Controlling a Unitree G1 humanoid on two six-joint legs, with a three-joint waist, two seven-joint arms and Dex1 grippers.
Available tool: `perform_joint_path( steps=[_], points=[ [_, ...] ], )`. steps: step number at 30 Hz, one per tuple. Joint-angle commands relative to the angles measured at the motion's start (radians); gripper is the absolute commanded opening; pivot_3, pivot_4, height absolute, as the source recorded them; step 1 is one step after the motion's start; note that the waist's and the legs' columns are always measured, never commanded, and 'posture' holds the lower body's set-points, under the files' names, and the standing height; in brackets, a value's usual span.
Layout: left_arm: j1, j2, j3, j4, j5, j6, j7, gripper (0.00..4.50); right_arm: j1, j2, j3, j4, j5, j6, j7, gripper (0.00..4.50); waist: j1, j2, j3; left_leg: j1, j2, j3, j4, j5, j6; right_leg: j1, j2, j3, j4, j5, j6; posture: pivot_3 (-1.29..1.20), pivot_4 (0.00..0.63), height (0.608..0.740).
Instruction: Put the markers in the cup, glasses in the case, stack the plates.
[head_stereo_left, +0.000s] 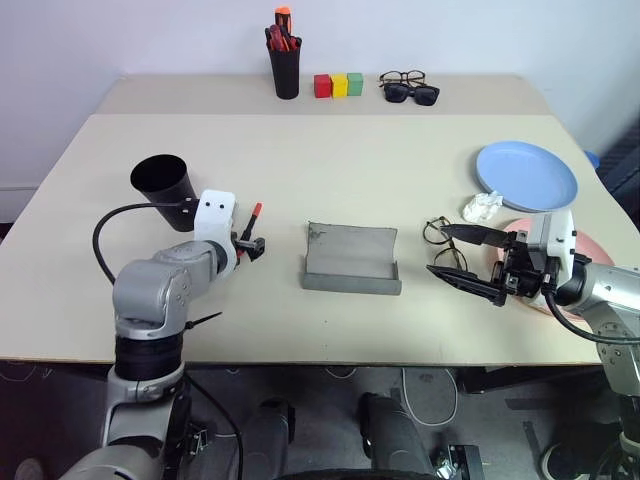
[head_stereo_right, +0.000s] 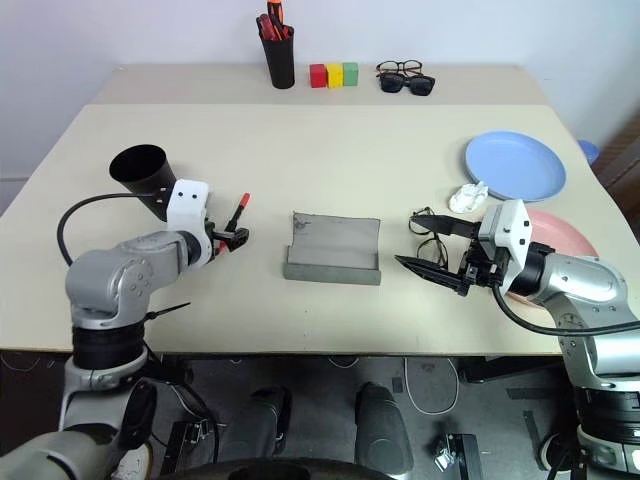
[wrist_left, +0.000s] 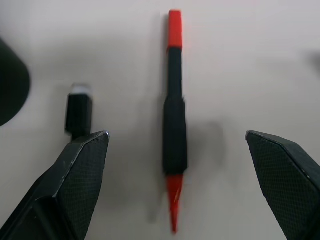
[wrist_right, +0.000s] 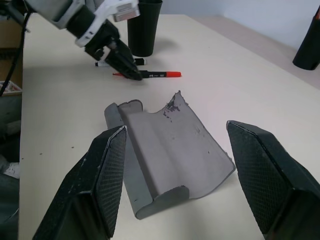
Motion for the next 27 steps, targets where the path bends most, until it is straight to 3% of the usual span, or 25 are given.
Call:
perform_joint_path(
  steps=[1,6,16,19,24,27],
  points=[
    [-0.081,-0.020,0.050,0.045,0.030,0.026,0.029,4.50,0.019,0.005,-0.025,-0.029,0.009,-0.022,-0.004,3.22,-0.001,0.000,0.000,0.000,0.000,0.000,0.000,0.000,0.000,0.000,0.000,0.000,0.000,0.000,0.000,0.00,0.150,0.740],
    [-0.199,-0.047,0.098,0.183,0.067,0.097,0.059,4.50,0.043,0.004,-0.038,-0.039,0.011,-0.023,-0.013,3.22,-0.002,0.000,0.000,0.000,0.000,0.000,0.001,0.000,0.000,0.000,0.000,0.000,0.001,0.000,0.000,0.00,0.150,0.740],
    [-0.289,-0.104,0.082,0.436,0.121,0.021,0.074,4.50,0.079,0.005,-0.053,-0.050,0.009,-0.030,-0.030,3.22,0.002,0.000,0.000,0.001,0.000,0.000,0.001,0.001,-0.002,0.000,0.000,0.000,0.003,0.001,0.001,0.00,0.150,0.740],
    [-0.313,-0.114,0.080,0.476,0.130,-0.008,0.075,3.70,0.083,0.000,-0.062,-0.049,0.008,-0.032,-0.037,3.28,0.003,0.000,0.000,0.002,-0.001,0.000,0.002,0.002,-0.004,0.000,0.000,0.000,0.006,-0.002,0.005,0.00,0.150,0.740],
    [-0.339,-0.126,0.063,0.542,0.143,-0.047,0.070,3.70,0.086,-0.003,-0.066,-0.041,0.007,-0.039,-0.039,3.28,0.002,0.000,0.000,0.003,-0.001,-0.001,0.003,0.003,-0.005,0.001,0.000,0.000,0.008,-0.002,0.005,0.00,0.150,0.740],
    [-0.356,-0.143,0.063,0.571,0.155,-0.050,0.084,2.80,0.083,-0.002,-0.064,-0.039,0.005,-0.040,-0.042,3.28,0.003,0.000,0.000,0.003,-0.001,-0.001,0.003,0.003,-0.006,0.001,0.000,0.000,0.009,-0.002,0.005,0.00,0.150,0.740]
  ],
)
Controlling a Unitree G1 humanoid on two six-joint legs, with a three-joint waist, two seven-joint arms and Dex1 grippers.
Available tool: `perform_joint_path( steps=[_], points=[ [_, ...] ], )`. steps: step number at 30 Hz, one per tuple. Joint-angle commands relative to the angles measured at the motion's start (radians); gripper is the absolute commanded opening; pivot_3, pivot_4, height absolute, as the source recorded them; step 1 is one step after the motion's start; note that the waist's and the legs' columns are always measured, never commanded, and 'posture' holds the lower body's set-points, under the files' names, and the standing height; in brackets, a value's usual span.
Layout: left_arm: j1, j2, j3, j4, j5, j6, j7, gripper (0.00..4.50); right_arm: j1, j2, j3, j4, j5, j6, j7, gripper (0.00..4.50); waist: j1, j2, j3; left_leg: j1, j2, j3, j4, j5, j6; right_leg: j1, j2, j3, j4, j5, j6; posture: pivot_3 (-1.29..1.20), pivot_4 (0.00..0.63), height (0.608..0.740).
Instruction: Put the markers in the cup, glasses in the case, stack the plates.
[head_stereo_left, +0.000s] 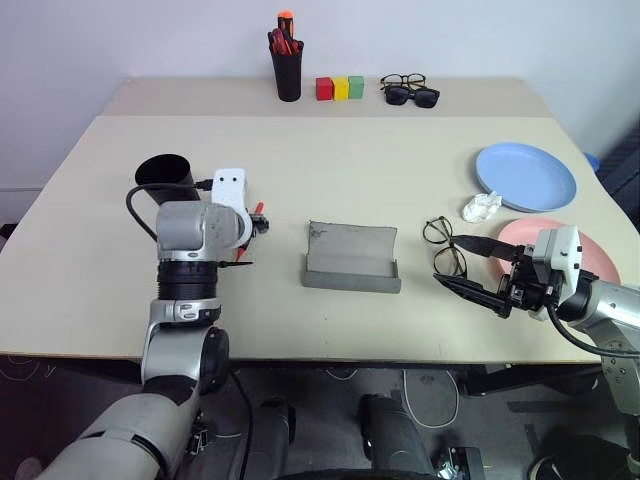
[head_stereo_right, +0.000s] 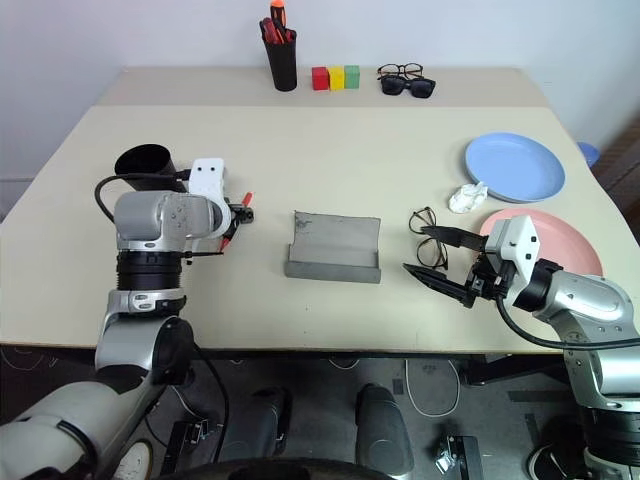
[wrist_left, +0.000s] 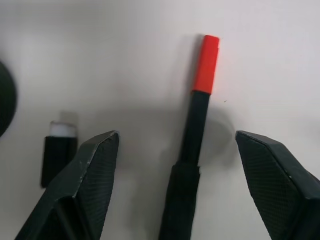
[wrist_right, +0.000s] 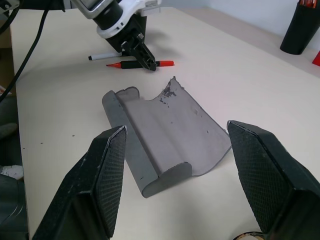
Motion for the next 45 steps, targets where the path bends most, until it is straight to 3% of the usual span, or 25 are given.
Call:
perform_joint_path(
  steps=[1,5,6,13,17,19,24,28,32,45],
  points=[
    [-0.020,-0.027,-0.012,0.029,0.004,-0.003,-0.002,2.31,-0.008,-0.006,-0.029,-0.025,0.005,-0.018,-0.005,3.28,0.000,0.000,0.000,0.000,0.000,0.000,0.000,0.000,0.000,0.000,0.000,0.000,0.000,0.000,0.000,0.00,0.150,0.740],
    [-0.025,-0.039,0.007,0.036,0.007,0.022,0.004,0.22,-0.009,-0.005,-0.028,-0.024,0.002,-0.020,-0.008,3.28,0.001,0.000,0.000,0.000,0.000,0.000,0.000,0.000,0.000,0.000,0.000,0.000,0.000,0.000,0.000,0.00,0.150,0.740],
    [-0.022,-0.040,0.009,0.029,0.013,0.024,0.008,0.04,-0.009,-0.005,-0.029,-0.024,0.003,-0.020,-0.009,3.28,0.001,0.000,0.000,0.000,0.000,0.000,0.000,0.000,0.000,0.000,0.000,0.000,0.000,0.000,0.000,0.00,0.150,0.740],
    [-0.007,-0.066,0.014,-0.115,-0.026,0.100,-0.040,0.04,-0.016,-0.003,-0.028,-0.010,0.001,-0.013,-0.017,3.28,-0.002,0.000,0.000,-0.001,-0.001,0.000,-0.001,0.000,0.000,0.000,-0.001,0.000,0.000,0.000,0.001,0.00,0.150,0.740],
    [0.046,-0.046,-0.088,-0.399,-0.085,-0.069,-0.163,0.04,-0.055,0.000,-0.028,0.011,0.018,0.013,-0.037,3.28,-0.005,-0.001,0.001,-0.003,0.000,0.000,-0.001,0.000,0.000,-0.003,-0.001,0.000,0.000,0.001,-0.001,0.00,0.150,0.740],
    [0.091,-0.044,-0.110,-0.533,-0.008,-0.362,-0.120,0.04,-0.087,0.009,-0.023,0.025,0.020,0.013,-0.044,3.28,-0.006,-0.001,0.001,-0.003,0.000,0.000,-0.001,0.000,-0.001,-0.004,-0.001,0.000,0.000,0.002,-0.004,0.00,0.150,0.740],
    [0.168,0.043,-0.104,-0.669,0.095,-0.560,-0.064,0.04,-0.160,0.063,0.028,0.044,0.027,0.015,-0.053,3.28,-0.006,0.000,0.000,-0.001,0.000,0.001,-0.003,0.000,-0.001,-0.003,0.000,0.001,-0.001,0.003,-0.005,0.00,0.150,0.740],
    [0.246,0.151,-0.076,-0.627,0.219,-0.866,-0.006,0.04,-0.228,0.127,0.079,0.079,0.049,0.020,-0.019,3.28,-0.005,-0.001,0.001,-0.001,0.000,0.001,-0.001,0.001,-0.001,-0.002,0.000,0.001,-0.001,0.001,-0.003,0.00,0.150,0.740],
    [0.303,0.210,-0.057,-0.522,0.311,-1.029,0.070,0.04,-0.292,0.169,0.128,0.112,0.067,0.009,0.036,3.28,0.000,-0.001,0.000,-0.001,0.000,0.000,-0.001,0.001,-0.001,-0.002,0.000,0.001,-0.001,0.003,-0.006,0.00,0.150,0.740],
    [0.312,0.151,-0.045,-0.217,0.393,-1.269,0.248,0.04,-0.388,0.243,0.162,0.191,0.058,-0.039,0.110,3.28,-0.004,-0.001,0.000,-0.002,0.000,0.000,-0.001,0.001,0.000,-0.003,0.000,0.000,0.000,0.003,-0.005,0.00,0.150,0.740]
  ],
)
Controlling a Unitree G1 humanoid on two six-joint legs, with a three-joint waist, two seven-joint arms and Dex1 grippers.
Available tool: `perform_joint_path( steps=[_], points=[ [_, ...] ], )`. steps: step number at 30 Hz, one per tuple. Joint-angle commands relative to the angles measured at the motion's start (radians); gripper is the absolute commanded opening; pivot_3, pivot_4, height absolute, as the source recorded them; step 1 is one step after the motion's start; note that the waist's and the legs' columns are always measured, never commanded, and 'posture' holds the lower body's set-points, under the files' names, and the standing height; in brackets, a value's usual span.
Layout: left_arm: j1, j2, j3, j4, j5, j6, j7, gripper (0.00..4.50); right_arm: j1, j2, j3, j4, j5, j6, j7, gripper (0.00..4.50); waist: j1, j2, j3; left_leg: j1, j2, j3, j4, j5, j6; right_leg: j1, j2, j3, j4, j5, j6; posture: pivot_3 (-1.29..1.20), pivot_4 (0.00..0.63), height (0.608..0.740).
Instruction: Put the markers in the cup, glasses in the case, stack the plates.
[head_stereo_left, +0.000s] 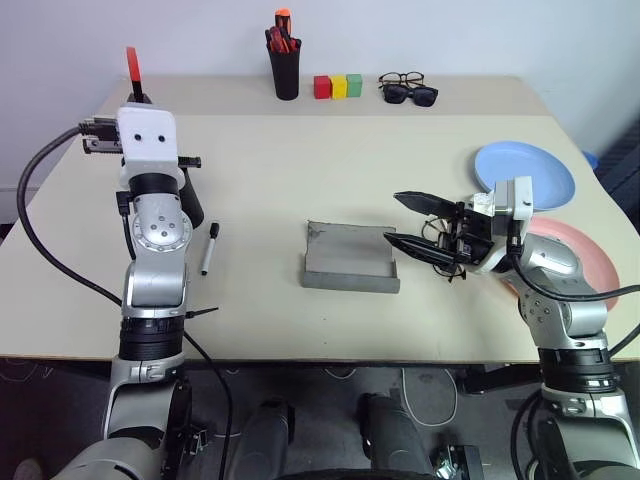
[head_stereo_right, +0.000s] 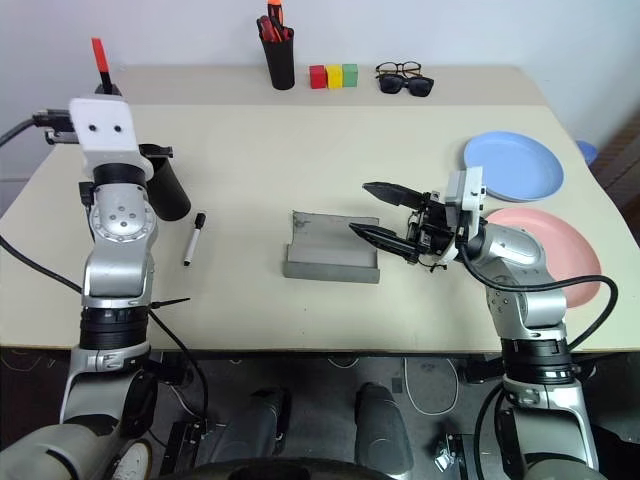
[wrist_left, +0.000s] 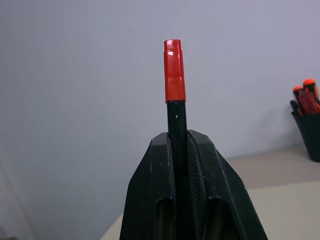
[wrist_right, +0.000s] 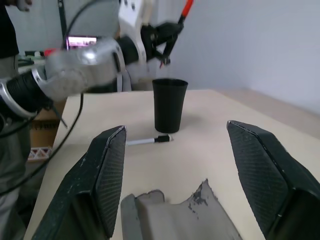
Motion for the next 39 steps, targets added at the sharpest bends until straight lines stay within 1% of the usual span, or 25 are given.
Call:
perform_joint_path(
  steps=[1,6,10,11,13,17,20,22,23,24,25,27,30,33,36,37,39],
  points=[
    [-0.030,0.004,0.023,0.077,0.013,-0.090,0.047,0.04,-0.008,0.000,-0.015,-0.001,0.005,-0.032,0.014,3.28,0.000,0.000,0.000,0.000,0.000,0.000,0.000,0.000,0.000,0.000,0.000,0.000,0.000,0.000,0.000,0.00,0.150,0.740],
    [-0.072,0.030,0.037,0.208,0.007,-0.169,0.074,0.04,0.008,-0.002,-0.027,-0.007,0.006,-0.042,0.009,3.28,0.001,0.000,0.000,0.000,0.000,0.000,0.000,0.000,0.000,0.000,0.000,0.000,0.000,0.000,0.000,0.00,0.150,0.740],
    [-0.082,0.038,0.041,0.275,-0.004,-0.213,0.081,0.04,0.022,-0.004,-0.034,-0.022,0.008,-0.045,-0.004,3.28,0.000,0.000,0.000,0.000,0.000,0.000,0.000,0.000,0.000,0.000,0.000,0.000,0.000,0.000,0.000,0.00,0.150,0.740],
    [-0.082,0.036,0.044,0.282,-0.009,-0.217,0.079,0.89,0.026,-0.005,-0.037,-0.027,0.010,-0.044,-0.009,3.28,0.000,0.000,0.000,0.000,0.000,0.000,0.000,0.000,0.000,0.000,0.000,0.000,0.000,0.000,0.000,0.00,0.150,0.740],
    [-0.078,0.035,0.049,0.284,-0.016,-0.222,0.075,1.64,0.032,-0.009,-0.041,-0.034,0.013,-0.043,-0.015,3.28,0.000,0.000,0.000,0.000,0.000,0.000,0.000,0.000,0.000,0.000,0.000,0.000,0.000,0.000,0.000,0.00,0.150,0.740],
    [-0.041,0.016,0.067,0.222,-0.069,-0.225,0.039,3.74,0.041,-0.023,-0.053,-0.045,0.014,-0.032,-0.034,3.28,0.000,0.000,0.000,0.000,0.000,0.000,0.000,0.000,0.000,0.000,0.000,0.000,0.000,0.000,0.000,0.00,0.150,0.740],
    [-0.018,-0.010,0.085,0.135,-0.142,-0.186,-0.011,3.74,0.045,-0.029,-0.057,-0.052,0.016,-0.024,-0.044,3.28,0.000,0.000,0.000,0.000,0.000,0.000,0.000,0.000,0.000,0.000,0.000,0.000,0.000,0.000,0.000,0.00,0.150,0.740],
    [0.022,-0.040,0.075,-0.064,-0.323,0.070,-0.137,3.74,0.048,-0.036,-0.062,-0.062,0.021,-0.009,-0.059,3.28,0.000,0.000,0.000,0.000,0.000,0.000,0.000,0.000,0.000,0.000,0.000,0.000,0.000,0.000,0.000,0.00,0.150,0.740],
    [0.047,-0.033,0.056,-0.163,-0.428,0.224,-0.221,3.74,0.050,-0.039,-0.063,-0.065,0.022,-0.003,-0.064,3.28,-0.001,0.000,0.000,-0.001,0.000,0.000,0.000,0.000,0.000,0.000,0.000,0.000,0.000,0.000,0.000,0.00,0.150,0.740],
    [0.083,-0.009,0.044,-0.263,-0.533,0.368,-0.295,3.74,0.054,-0.043,-0.063,-0.069,0.020,0.002,-0.066,3.28,-0.002,0.000,0.000,-0.001,0.000,0.000,0.000,0.000,0.000,0.000,0.000,0.000,0.000,0.000,0.001,0.00,0.150,0.740],
    [0.117,0.017,0.042,-0.341,-0.607,0.473,-0.344,3.74,0.057,-0.046,-0.064,-0.072,0.020,0.005,-0.068,3.28,-0.003,0.000,0.000,-0.001,0.000,0.000,0.000,0.000,0.000,-0.001,0.000,0.000,0.001,0.000,0.000,0.00,0.150,0.740],
    [0.198,0.084,0.066,-0.466,-0.712,0.634,-0.407,3.74,0.062,-0.046,-0.065,-0.077,0.020,0.011,-0.076,3.28,-0.011,0.000,0.000,0.000,0.000,0.000,-0.001,0.000,0.000,-0.001,0.000,0.000,0.001,0.000,0.000,0.00,0.150,0.740],
    [0.297,0.142,0.121,-0.554,-0.750,0.772,-0.399,3.74,0.070,-0.043,-0.069,-0.080,0.015,0.009,-0.086,3.28,-0.017,0.001,0.000,0.001,0.001,0.000,-0.002,0.000,0.000,-0.001,0.001,0.000,0.002,0.000,0.000,0.00,0.150,0.740],
    [0.356,0.190,0.129,-0.598,-0.758,0.920,-0.379,3.74,0.078,-0.041,-0.072,-0.078,0.014,0.005,-0.092,3.28,-0.021,0.001,0.000,0.002,0.002,0.000,0.000,0.000,0.000,0.000,0.003,0.000,0.003,-0.002,-0.004,0.00,0.150,0.740],
    [0.355,0.187,0.142,-0.585,-0.722,1.061,-0.305,3.74,0.089,-0.041,-0.073,-0.080,0.013,0.004,-0.096,3.28,-0.019,0.000,0.000,0.003,0.003,0.000,0.001,0.000,0.000,0.001,0.003,0.001,0.002,-0.004,-0.002,0.00,0.150,0.740],
    [0.335,0.181,0.148,-0.567,-0.715,1.125,-0.286,3.74,0.093,-0.041,-0.073,-0.083,0.014,0.005,-0.098,3.28,-0.017,0.000,0.000,0.003,0.003,0.000,0.001,0.000,0.000,0.001,0.003,0.001,0.002,-0.004,-0.002,0.00,0.150,0.740],
    [0.285,0.164,0.153,-0.526,-0.689,1.191,-0.249,3.74,0.096,-0.041,-0.071,-0.087,0.014,0.008,-0.104,3.28,-0.013,0.000,0.000,0.003,0.003,0.000,0.001,0.000,0.000,0.001,0.003,0.001,0.002,-0.004,-0.002,0.00,0.150,0.740]
  ],
)
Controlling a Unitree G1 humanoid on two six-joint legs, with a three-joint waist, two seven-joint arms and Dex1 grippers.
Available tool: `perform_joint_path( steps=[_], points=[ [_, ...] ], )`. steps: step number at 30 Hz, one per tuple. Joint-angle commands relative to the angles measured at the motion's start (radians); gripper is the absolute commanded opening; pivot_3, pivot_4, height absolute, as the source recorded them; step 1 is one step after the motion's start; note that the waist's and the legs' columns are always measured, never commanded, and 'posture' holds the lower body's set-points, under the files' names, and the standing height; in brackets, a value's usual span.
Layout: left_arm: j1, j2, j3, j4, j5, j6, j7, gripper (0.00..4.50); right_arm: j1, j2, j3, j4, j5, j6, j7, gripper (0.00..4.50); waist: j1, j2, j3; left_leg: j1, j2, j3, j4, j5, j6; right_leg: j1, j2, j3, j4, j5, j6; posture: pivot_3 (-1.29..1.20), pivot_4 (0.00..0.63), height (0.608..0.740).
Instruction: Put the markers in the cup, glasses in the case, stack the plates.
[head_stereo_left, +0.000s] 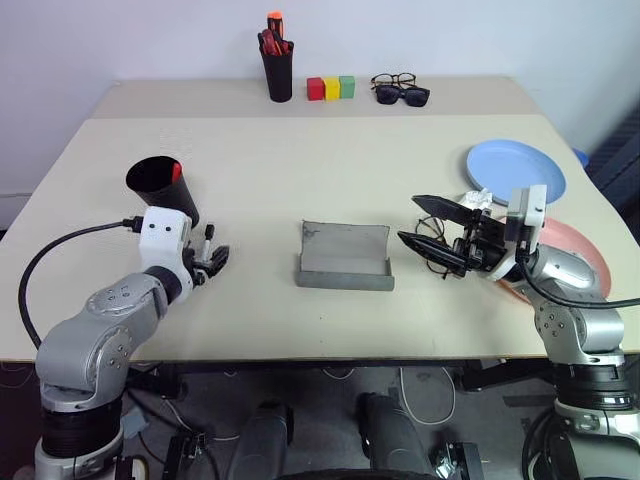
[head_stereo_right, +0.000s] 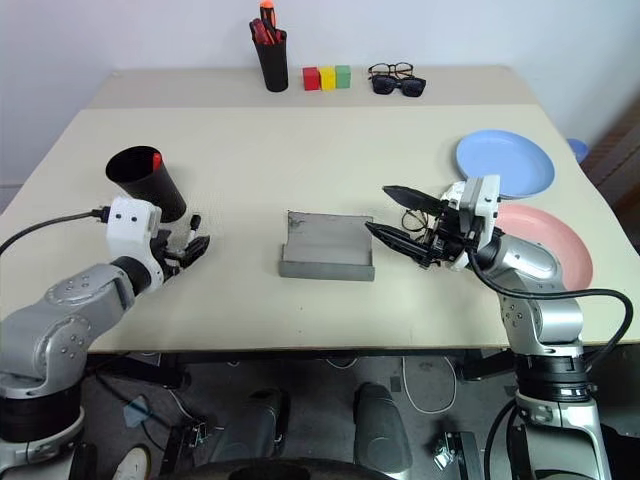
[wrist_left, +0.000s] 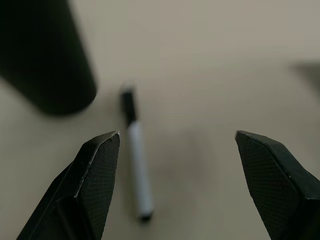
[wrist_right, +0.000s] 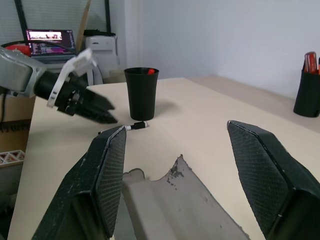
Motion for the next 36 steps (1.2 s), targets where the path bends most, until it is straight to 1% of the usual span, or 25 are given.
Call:
perform_joint_path(
  steps=[1,5,10,15,20,21,22,23,25,26,27,28,30,33,34,36],
  points=[
    [-0.101,-0.032,0.047,0.042,0.042,0.125,0.066,3.74,-0.001,-0.003,-0.019,-0.046,0.014,-0.005,-0.010,3.28,0.009,0.000,0.000,0.000,0.000,0.000,0.000,0.000,0.000,0.000,0.000,0.000,0.000,0.001,-0.001,0.00,0.150,0.740],
    [-0.239,-0.095,0.075,0.140,0.101,0.198,0.119,3.74,-0.005,-0.003,-0.016,-0.053,0.013,0.000,-0.025,3.28,0.012,0.000,0.000,-0.001,0.000,0.000,0.000,0.000,0.000,0.000,0.001,0.000,0.000,0.003,-0.001,0.00,0.150,0.740],
    [-0.387,-0.166,0.079,0.282,0.169,0.213,0.163,3.74,-0.002,-0.007,-0.022,-0.055,0.012,-0.002,-0.035,3.28,0.014,0.000,0.000,-0.001,0.000,0.000,-0.001,0.000,0.000,-0.001,0.001,0.000,-0.001,0.004,0.001,0.00,0.150,0.740],
    [-0.472,-0.228,0.101,0.431,0.205,0.207,0.171,3.74,0.017,-0.011,-0.034,-0.067,0.013,-0.008,-0.043,3.28,0.011,0.000,0.000,-0.001,0.000,0.000,-0.002,0.000,0.000,-0.001,0.001,0.000,-0.002,0.004,0.001,0.00,0.150,0.740],
    [-0.519,-0.234,0.102,0.573,0.252,0.143,0.176,3.74,0.038,-0.015,-0.046,-0.087,0.017,-0.009,-0.056,3.28,0.014,0.000,0.000,-0.001,0.000,0.000,-0.002,0.000,-0.001,-0.001,0.001,0.000,-0.001,0.004,0.001,0.00,0.150,0.740],
    [-0.527,-0.234,0.111,0.605,0.257,0.131,0.174,3.24,0.043,-0.016,-0.049,-0.091,0.017,-0.008,-0.058,3.28,0.013,0.000,0.000,-0.001,0.000,0.000,-0.002,0.001,-0.001,-0.001,0.001,0.000,-0.001,0.004,0.001,0.00,0.150,0.740],
    [-0.534,-0.233,0.112,0.642,0.264,0.105,0.172,2.93,0.048,-0.018,-0.054,-0.093,0.018,-0.008,-0.059,3.28,0.013,0.000,0.000,-0.001,0.000,0.000,-0.002,0.001,-0.001,-0.001,0.001,0.000,-0.001,0.004,0.001,0.00,0.150,0.740],
    [-0.540,-0.233,0.112,0.668,0.269,0.086,0.169,2.47,0.052,-0.020,-0.057,-0.094,0.018,-0.008,-0.060,3.28,0.014,0.000,0.000,-0.001,0.000,0.000,-0.002,0.001,-0.002,-0.001,0.001,0.000,-0.001,0.004,0.001,0.00,0.150,0.740],
    [-0.551,-0.235,0.117,0.716,0.282,0.063,0.173,1.38,0.060,-0.022,-0.063,-0.097,0.017,-0.009,-0.060,3.28,0.014,0.001,0.000,0.000,0.000,0.000,-0.002,0.001,-0.002,0.000,0.001,0.000,-0.001,0.003,0.004,0.00,0.150,0.740],
    [-0.554,-0.235,0.114,0.726,0.283,0.057,0.167,0.97,0.062,-0.023,-0.064,-0.098,0.017,-0.009,-0.060,3.28,0.016,0.001,-0.001,0.001,0.000,0.000,-0.002,0.001,-0.003,0.000,0.001,0.000,-0.001,0.002,0.004,0.00,0.150,0.740],
    [-0.559,-0.239,0.115,0.734,0.285,0.057,0.166,0.42,0.065,-0.025,-0.068,-0.099,0.019,-0.008,-0.060,3.28,0.017,0.001,-0.001,0.001,0.000,0.000,-0.002,0.001,-0.003,0.000,0.001,0.000,-0.001,0.002,0.005,0.00,0.150,0.740],
    [-0.560,-0.240,0.110,0.734,0.284,0.055,0.158,0.03,0.067,-0.027,-0.072,-0.099,0.019,-0.007,-0.059,3.28,0.017,0.001,-0.001,0.001,0.000,0.000,-0.002,0.001,-0.003,0.001,0.001,0.000,-0.001,0.002,0.005,0.00,0.150,0.740],
    [-0.557,-0.241,0.095,0.718,0.277,0.063,0.137,0.03,0.072,-0.029,-0.078,-0.099,0.019,-0.008,-0.058,3.28,0.017,0.001,-0.001,0.001,0.000,0.000,-0.001,0.002,-0.003,0.001,0.001,0.000,-0.001,0.002,0.005,0.00,0.150,0.740],
    [-0.523,-0.236,0.040,0.592,0.210,0.140,0.040,0.03,0.081,-0.034,-0.086,-0.097,0.020,-0.011,-0.056,3.28,0.016,0.001,-0.001,0.001,0.000,-0.001,-0.002,0.002,-0.003,0.001,0.001,0.000,-0.001,0.002,0.005,0.00,0.150,0.740],
    [-0.509,-0.236,0.021,0.534,0.181,0.174,0.005,0.03,0.083,-0.035,-0.089,-0.094,0.020,-0.012,-0.055,3.28,0.015,0.000,-0.001,0.000,0.000,0.000,-0.002,0.002,-0.003,0.000,0.001,0.000,-0.001,0.002,0.005,0.00,0.150,0.740],
    [-0.453,-0.216,-0.060,0.324,0.089,0.223,-0.095,0.03,0.084,-0.037,-0.092,-0.085,0.019,-0.016,-0.052,3.28,0.014,0.000,0.000,-0.001,0.000,0.000,-0.002,0.001,-0.003,0.000,0.000,0.000,-0.002,0.004,0.002,0.00,0.150,0.740]
  ],
)
